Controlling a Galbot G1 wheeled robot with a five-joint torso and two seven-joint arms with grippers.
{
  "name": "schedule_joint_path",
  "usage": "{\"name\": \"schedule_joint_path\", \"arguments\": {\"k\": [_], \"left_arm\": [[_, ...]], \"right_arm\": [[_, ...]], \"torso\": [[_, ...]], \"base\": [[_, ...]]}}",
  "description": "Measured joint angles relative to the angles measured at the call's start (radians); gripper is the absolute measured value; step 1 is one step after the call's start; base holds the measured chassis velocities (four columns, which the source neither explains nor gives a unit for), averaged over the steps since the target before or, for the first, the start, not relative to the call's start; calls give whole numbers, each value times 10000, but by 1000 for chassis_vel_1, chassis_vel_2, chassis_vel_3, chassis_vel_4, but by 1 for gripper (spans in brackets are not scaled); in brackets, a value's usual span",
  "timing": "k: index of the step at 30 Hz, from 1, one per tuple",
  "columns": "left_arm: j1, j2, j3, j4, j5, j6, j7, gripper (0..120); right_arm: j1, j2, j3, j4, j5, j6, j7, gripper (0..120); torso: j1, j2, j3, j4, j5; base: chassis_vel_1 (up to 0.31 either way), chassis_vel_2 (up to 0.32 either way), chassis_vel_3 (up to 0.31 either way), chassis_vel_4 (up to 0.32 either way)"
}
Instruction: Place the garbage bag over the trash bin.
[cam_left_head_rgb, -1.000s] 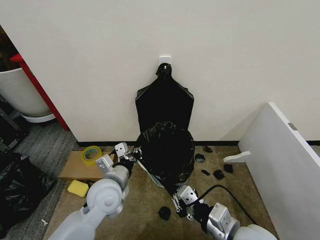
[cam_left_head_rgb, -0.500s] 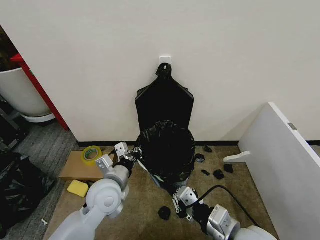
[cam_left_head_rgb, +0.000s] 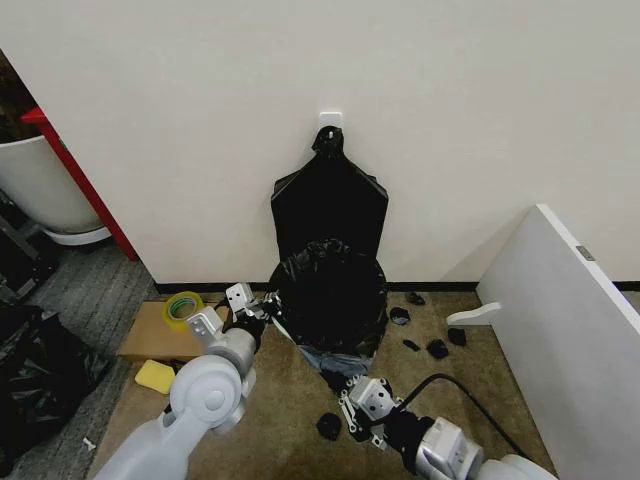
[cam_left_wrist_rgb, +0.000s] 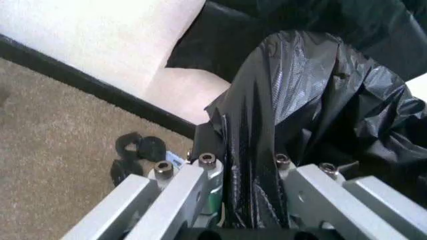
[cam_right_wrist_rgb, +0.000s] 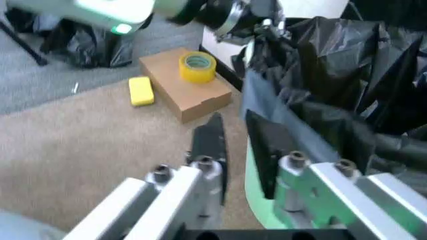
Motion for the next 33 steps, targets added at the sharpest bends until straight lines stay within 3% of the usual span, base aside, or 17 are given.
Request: {"name": "schedule_joint_path", "arguments": {"k": [3,7,9,13,17,19,21,25,27,28,33], "left_arm": [[-15,-2,-7,6,-143,2,-80,4],[-7,-5,-8,-15,-228,7,-122,4],[19,-30,-1,-109,-328,28,-175,4],[79,-10,2,-196,-363,32,-182,4],[201,72,7,-351,-443,49,-190,4],[201,72,6,-352,-445,49,-191,4],[194,73,3,-365,-487,51,-199,4],[184,63,7,-371,-513,57,-200,4],[182,55,8,-371,-516,57,-201,4],[177,34,18,-372,-528,59,-200,4],[175,19,43,-400,-557,64,-198,4]], "right_arm": [[-428,-70,102,2,-1104,464,-146,28],[-492,-71,128,2,-1827,752,-142,34],[-356,36,97,-179,-3162,1382,75,50],[-321,118,24,-401,-3625,1559,186,57],[-356,112,-76,-688,-4071,1851,108,41],[-356,112,-78,-697,-4089,1857,102,41],[-343,110,-110,-814,-4304,1917,84,27],[-340,94,-91,-918,-4420,1963,95,11],[-342,87,-80,-941,-4432,1963,101,10],[-338,84,-49,-1009,-4507,1963,128,2],[-284,86,-35,-1137,-4618,1937,161,0]], "torso": [[0,0,0,-2,-1],[0,0,0,-2,0],[0,0,0,1,0],[0,0,0,0,0],[0,0,0,1,0],[0,0,0,1,1],[0,0,0,0,0],[0,0,0,0,0],[0,0,0,0,0],[0,0,0,0,0],[0,0,0,0,1]], "base": [[0,0,0,0],[0,0,0,0],[0,0,0,0],[0,0,0,0],[0,0,0,0],[0,0,0,0],[0,0,0,0],[0,0,0,0],[0,0,0,0],[0,0,0,0],[0,0,0,0]]}}
